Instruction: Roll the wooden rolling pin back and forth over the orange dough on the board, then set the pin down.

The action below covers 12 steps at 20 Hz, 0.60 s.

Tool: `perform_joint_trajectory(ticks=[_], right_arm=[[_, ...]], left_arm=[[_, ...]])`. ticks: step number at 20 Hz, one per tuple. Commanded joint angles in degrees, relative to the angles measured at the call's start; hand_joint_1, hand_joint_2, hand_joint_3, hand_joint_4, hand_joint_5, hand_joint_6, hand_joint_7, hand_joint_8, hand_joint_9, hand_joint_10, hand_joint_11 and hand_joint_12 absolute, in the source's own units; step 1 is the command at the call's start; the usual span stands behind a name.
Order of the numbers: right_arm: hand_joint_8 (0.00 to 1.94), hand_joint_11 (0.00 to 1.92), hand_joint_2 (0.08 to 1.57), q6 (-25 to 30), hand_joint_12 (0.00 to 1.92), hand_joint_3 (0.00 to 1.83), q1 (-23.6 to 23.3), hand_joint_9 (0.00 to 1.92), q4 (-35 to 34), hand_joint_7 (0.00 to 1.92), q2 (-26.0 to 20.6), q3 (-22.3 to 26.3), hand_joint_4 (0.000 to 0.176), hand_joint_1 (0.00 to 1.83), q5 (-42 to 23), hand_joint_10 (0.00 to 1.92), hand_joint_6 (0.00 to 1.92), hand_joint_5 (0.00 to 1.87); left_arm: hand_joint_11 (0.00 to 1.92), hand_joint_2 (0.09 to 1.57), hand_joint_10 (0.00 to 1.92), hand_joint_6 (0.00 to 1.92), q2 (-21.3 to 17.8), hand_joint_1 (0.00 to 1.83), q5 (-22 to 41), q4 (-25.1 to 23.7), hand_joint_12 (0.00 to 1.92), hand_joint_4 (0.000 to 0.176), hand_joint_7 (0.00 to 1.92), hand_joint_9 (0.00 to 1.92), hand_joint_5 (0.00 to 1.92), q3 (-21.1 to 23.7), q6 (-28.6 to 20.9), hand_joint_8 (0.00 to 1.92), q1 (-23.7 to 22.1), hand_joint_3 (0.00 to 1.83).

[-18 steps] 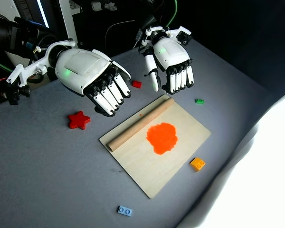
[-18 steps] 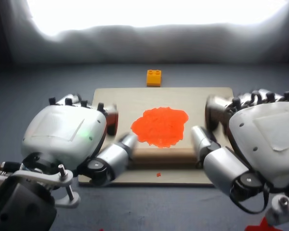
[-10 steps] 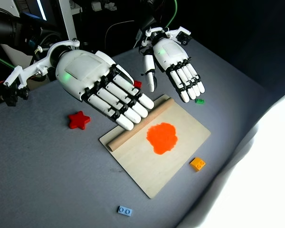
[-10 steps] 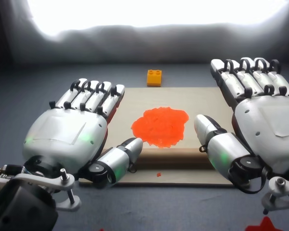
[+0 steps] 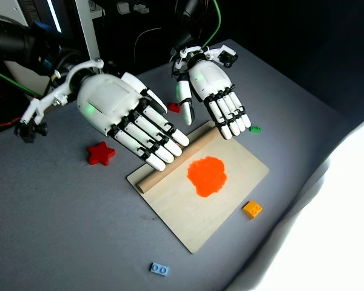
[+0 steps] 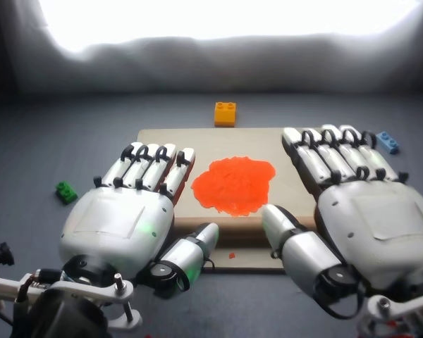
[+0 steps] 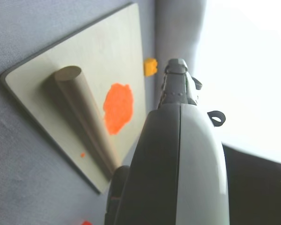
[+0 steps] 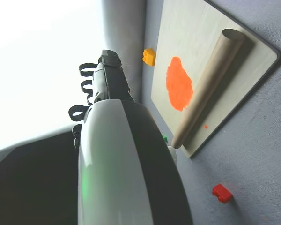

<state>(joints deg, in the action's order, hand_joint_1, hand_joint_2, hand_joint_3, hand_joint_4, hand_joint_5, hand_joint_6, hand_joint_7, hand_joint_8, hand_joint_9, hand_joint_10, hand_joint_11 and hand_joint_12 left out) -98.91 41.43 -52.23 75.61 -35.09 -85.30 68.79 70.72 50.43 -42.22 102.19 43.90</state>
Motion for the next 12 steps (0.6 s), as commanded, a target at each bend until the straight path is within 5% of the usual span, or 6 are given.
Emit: perform_joint_trajectory(ticks=[1, 12], right_arm=[[0.0, 0.0, 1.55, 0.46, 0.0, 0.02, -0.17, 0.01, 5.89, 0.06, 0.57, -0.52, 0.0, 0.0, -4.74, 0.0, 0.01, 0.07], [0.01, 0.0, 1.56, 0.41, 0.0, 0.01, 2.91, 0.0, 5.07, 0.05, 12.39, -15.79, 0.0, 0.0, -1.33, 0.0, 0.01, 0.05]], left_arm=[[0.0, 1.44, 0.0, 0.01, 0.19, 0.0, 6.04, -4.77, 0.0, 0.0, 0.01, 0.0, 0.02, -0.36, -0.15, 0.0, 0.12, 0.04], [0.0, 1.46, 0.0, 0.0, 4.19, 0.0, 10.02, -8.96, 0.0, 0.0, 0.02, 0.0, 0.02, -5.56, -7.21, 0.0, 5.82, 0.03]])
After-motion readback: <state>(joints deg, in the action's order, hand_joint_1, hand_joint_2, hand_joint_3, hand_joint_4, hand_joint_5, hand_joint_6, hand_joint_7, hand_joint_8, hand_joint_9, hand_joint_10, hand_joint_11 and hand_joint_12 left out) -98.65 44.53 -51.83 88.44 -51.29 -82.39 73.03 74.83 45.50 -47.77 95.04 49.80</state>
